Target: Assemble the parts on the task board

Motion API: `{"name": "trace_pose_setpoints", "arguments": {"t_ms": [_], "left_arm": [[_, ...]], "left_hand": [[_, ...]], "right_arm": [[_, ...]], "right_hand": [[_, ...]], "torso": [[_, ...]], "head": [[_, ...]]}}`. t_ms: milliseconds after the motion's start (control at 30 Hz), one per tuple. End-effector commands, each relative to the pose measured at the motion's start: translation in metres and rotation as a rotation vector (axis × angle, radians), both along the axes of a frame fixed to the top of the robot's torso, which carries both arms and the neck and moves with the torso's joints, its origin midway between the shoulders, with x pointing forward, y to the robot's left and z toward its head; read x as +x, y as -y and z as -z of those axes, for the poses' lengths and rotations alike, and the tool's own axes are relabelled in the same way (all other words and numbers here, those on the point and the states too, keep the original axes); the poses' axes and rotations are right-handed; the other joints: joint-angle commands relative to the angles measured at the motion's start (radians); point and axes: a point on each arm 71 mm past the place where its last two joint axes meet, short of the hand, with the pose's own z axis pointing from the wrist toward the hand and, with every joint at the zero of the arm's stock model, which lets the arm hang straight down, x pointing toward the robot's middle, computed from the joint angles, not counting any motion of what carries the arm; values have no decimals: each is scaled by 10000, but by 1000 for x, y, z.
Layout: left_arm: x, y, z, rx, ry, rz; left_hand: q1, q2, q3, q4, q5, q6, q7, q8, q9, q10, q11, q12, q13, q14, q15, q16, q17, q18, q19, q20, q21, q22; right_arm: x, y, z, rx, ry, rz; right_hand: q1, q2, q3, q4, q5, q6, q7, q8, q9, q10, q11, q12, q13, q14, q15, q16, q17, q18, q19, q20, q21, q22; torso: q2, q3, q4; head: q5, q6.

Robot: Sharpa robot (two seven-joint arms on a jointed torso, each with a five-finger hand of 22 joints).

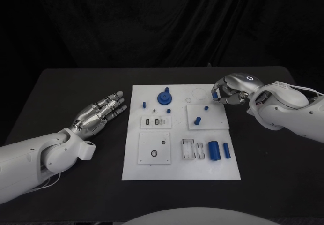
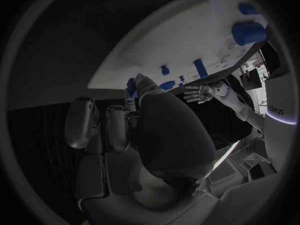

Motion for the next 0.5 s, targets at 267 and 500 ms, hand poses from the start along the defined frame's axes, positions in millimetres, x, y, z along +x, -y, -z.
{"name": "trace_pose_setpoints", "arguments": {"t_ms": [267,500], "left_arm": [[-5,7,-6,-656,431,133],[-6,10,-6,-728,466,171]], "left_hand": [[-134,24,115,-11,90,37,-10,37,16,32,5,88,19,9,90,50,22,131,36,99,74,25],[-152,14,153,-21,143,52,-18,43,17,41,-2,98,21,11,97,50,22,132,40,108,77,26]], "right_arm": [[-20,-80,-35,1042,912,-1854],[-30,-132,-12,957,46,-2824]], "right_hand": [[77,43,-17,-26,100,155,-54,419,579,284,15,83,1881,449,13,122,765,-6,86,28,25,1448],[169,60,43,-123,188,141,-61,523,653,336,6,117,1930,482,6,176,821,7,92,30,-13,1449]], "torso": [[76,-33,81],[84,-58,92]], "head": [[135,325],[135,367]]}}
